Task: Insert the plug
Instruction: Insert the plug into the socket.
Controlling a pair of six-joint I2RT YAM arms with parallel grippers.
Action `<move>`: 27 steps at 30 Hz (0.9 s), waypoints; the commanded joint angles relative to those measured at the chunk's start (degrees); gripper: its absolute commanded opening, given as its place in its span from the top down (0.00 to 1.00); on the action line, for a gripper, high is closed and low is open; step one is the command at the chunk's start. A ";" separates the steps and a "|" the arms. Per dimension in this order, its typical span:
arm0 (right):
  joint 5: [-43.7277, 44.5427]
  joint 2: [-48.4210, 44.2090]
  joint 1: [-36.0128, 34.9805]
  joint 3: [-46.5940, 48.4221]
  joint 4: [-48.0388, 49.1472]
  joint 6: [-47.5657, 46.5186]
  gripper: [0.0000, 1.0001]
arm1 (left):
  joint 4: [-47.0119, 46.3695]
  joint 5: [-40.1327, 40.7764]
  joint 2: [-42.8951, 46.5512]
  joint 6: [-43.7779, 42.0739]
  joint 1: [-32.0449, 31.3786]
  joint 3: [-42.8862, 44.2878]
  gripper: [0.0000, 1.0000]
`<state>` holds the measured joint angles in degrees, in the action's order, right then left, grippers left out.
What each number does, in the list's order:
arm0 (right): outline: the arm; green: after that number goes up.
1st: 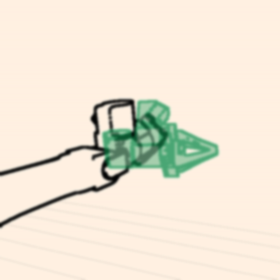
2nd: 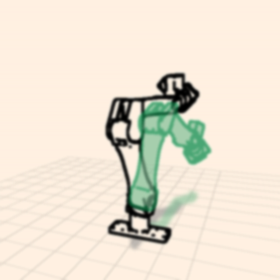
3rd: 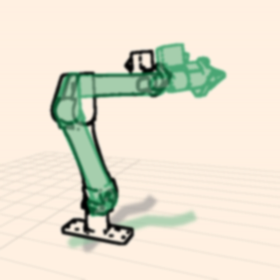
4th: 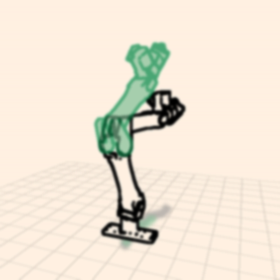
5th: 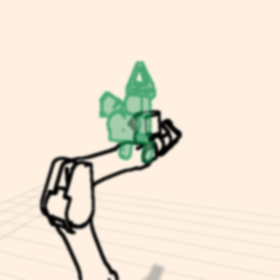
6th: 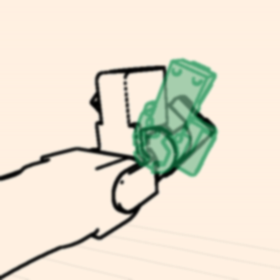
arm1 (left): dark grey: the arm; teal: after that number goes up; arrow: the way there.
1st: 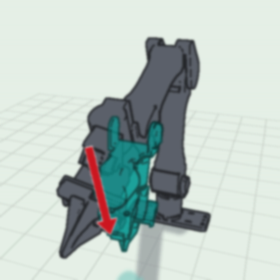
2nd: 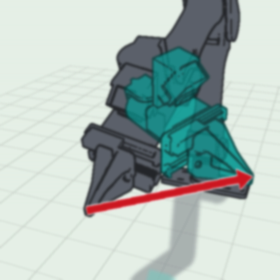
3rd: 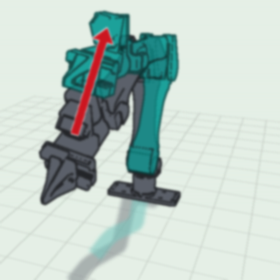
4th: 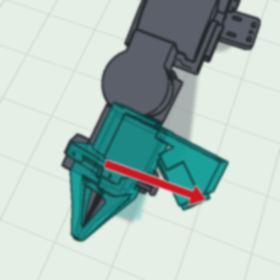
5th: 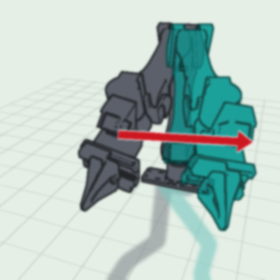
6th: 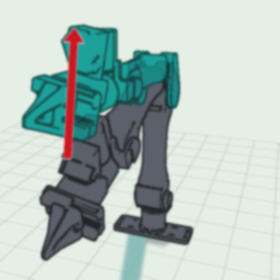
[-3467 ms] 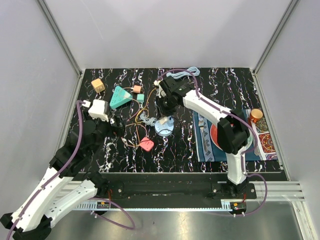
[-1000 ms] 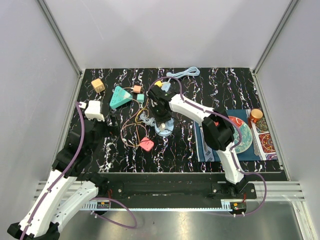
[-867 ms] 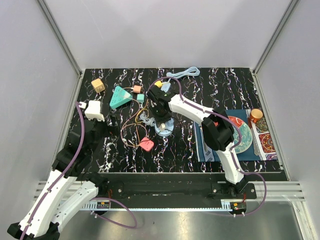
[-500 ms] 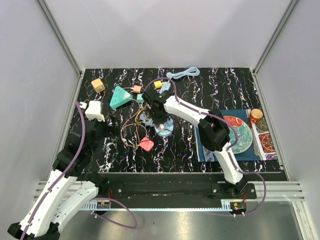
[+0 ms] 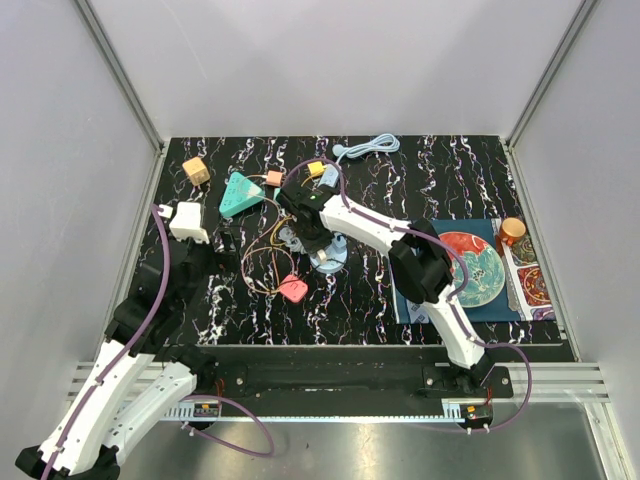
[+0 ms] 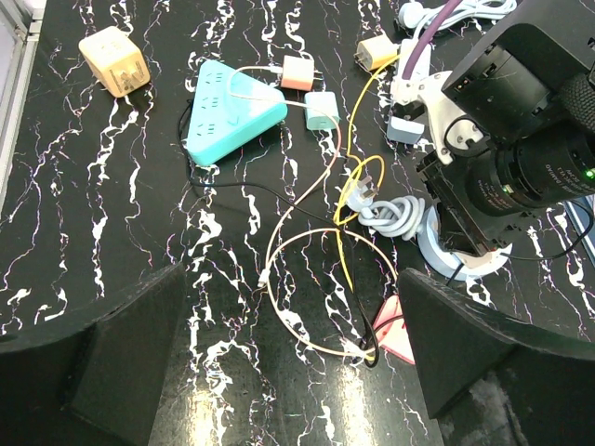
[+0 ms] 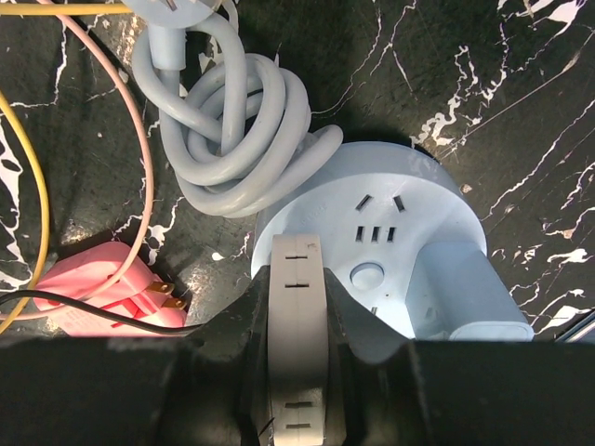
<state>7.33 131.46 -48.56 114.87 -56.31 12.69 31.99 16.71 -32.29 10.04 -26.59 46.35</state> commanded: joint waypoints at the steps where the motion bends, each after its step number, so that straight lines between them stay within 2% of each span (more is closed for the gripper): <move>1: 2.06 3.28 -1.45 1.32 -1.87 0.58 1.00 | -2.63 -0.10 0.48 -0.73 0.40 0.23 0.01; 7: 5.23 3.98 -1.98 -0.52 -1.52 1.55 1.00 | -2.63 -0.01 0.65 -0.64 0.49 0.15 0.01; 14: 4.62 3.02 -1.98 -6.50 2.17 2.52 1.00 | -2.63 -0.19 0.74 -0.46 0.66 0.06 0.01; 19: 2.69 0.29 -1.98 -4.84 2.70 2.34 0.99 | -2.63 -0.36 0.39 -0.38 0.75 0.06 0.01; 22: 1.90 -0.76 -1.98 -2.91 2.61 2.08 0.85 | -2.63 -0.54 0.39 -0.38 0.84 0.06 0.01; 23: 1.63 -1.11 -1.98 -2.37 2.61 2.08 0.72 | -2.63 -0.54 0.39 -0.38 0.75 0.06 0.01; 27: 0.23 -1.91 -1.98 -0.09 2.61 2.16 0.41 | -2.72 -0.71 0.39 -0.38 0.92 -0.03 0.01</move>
<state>10.02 130.28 -50.04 112.18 -53.06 14.26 31.99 16.71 -32.29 10.07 -26.17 46.33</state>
